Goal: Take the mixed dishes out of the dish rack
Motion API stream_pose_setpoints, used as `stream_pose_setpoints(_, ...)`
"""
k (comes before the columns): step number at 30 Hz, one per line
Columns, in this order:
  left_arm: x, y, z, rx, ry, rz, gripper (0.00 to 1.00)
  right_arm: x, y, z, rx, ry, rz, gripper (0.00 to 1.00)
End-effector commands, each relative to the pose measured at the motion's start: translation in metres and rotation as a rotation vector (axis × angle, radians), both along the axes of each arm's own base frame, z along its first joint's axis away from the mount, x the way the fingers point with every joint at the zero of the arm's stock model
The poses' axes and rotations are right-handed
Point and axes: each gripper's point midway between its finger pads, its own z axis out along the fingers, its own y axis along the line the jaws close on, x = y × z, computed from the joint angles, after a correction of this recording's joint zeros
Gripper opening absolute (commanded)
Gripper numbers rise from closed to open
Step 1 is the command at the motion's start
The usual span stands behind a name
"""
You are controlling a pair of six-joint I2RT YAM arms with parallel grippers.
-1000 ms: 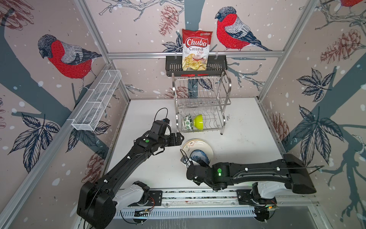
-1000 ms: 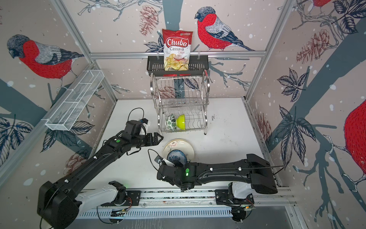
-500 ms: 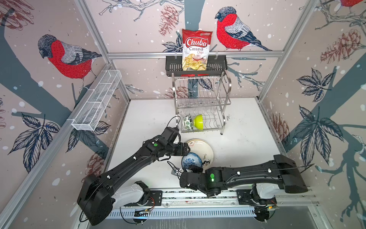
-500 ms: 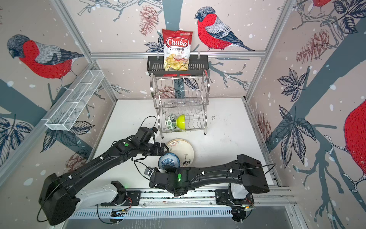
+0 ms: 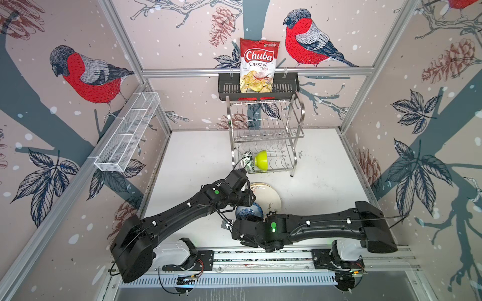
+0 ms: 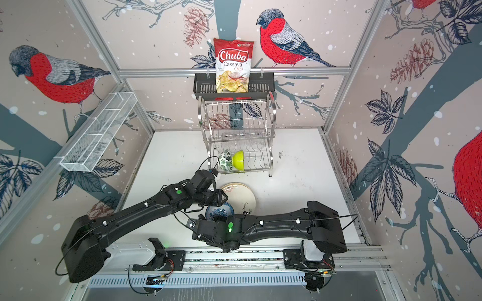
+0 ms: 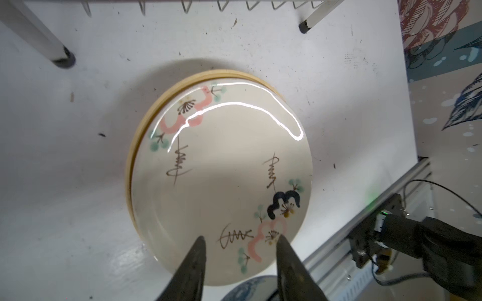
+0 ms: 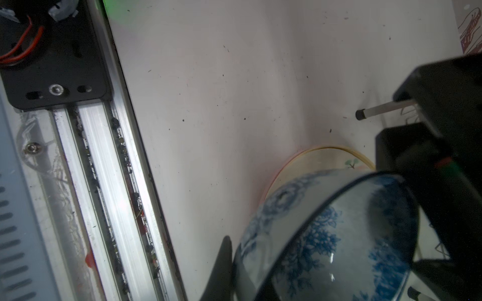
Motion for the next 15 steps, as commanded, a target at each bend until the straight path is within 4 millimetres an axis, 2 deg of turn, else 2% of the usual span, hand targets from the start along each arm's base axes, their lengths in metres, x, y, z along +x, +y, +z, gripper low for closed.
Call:
stream_pose_setpoints(1, -0.034, 0.02, -0.029, 0.129, 0.162, -0.025, 0.3, 0.05, 0.004, 0.034, 0.07, -0.209, -0.095, 0.06)
stream_pose_setpoints(6, -0.031, 0.018, -0.028, 0.122, 0.162, -0.007, 0.08, 0.065, 0.004, 0.045, 0.144, -0.193, -0.123, 0.06)
stream_pose_setpoints(11, -0.028, 0.015, -0.026, 0.114, 0.162, 0.007, 0.0, 0.08, -0.001, 0.048, 0.14, -0.236, -0.151, 0.06)
stream_pose_setpoints(15, -0.025, 0.013, -0.022, 0.118, 0.164, 0.023, 0.0, 0.093, -0.009, 0.046, 0.118, -0.287, -0.195, 0.06)
